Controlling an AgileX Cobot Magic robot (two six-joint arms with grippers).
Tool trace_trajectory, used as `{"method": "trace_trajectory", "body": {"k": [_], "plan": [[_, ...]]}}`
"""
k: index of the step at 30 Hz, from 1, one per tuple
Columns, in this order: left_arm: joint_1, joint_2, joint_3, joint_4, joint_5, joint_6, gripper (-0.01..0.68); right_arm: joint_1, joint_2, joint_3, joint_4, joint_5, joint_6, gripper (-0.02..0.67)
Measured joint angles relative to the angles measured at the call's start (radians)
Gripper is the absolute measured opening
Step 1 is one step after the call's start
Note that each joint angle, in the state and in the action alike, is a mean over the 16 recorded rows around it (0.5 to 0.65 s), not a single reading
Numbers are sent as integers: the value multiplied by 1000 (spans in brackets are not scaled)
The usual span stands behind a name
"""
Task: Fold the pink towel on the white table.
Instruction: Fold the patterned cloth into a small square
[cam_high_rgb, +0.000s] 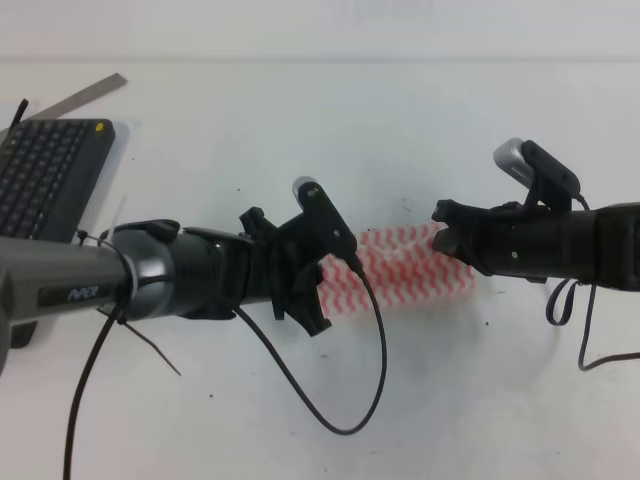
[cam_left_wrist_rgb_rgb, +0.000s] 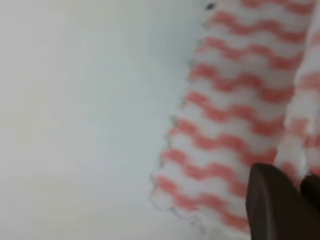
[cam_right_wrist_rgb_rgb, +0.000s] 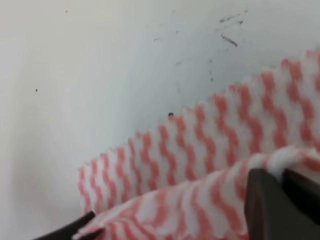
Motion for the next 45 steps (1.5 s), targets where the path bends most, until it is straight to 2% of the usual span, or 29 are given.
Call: {"method": "trace_trajectory", "body": {"k": [25, 45], "plan": [[11, -8, -6, 4, 33, 11, 18, 0, 1, -16, 0, -21, 0, 6], [11, -7, -53, 4, -38, 41, 34, 0, 1, -33, 0, -57, -6, 14]]}}
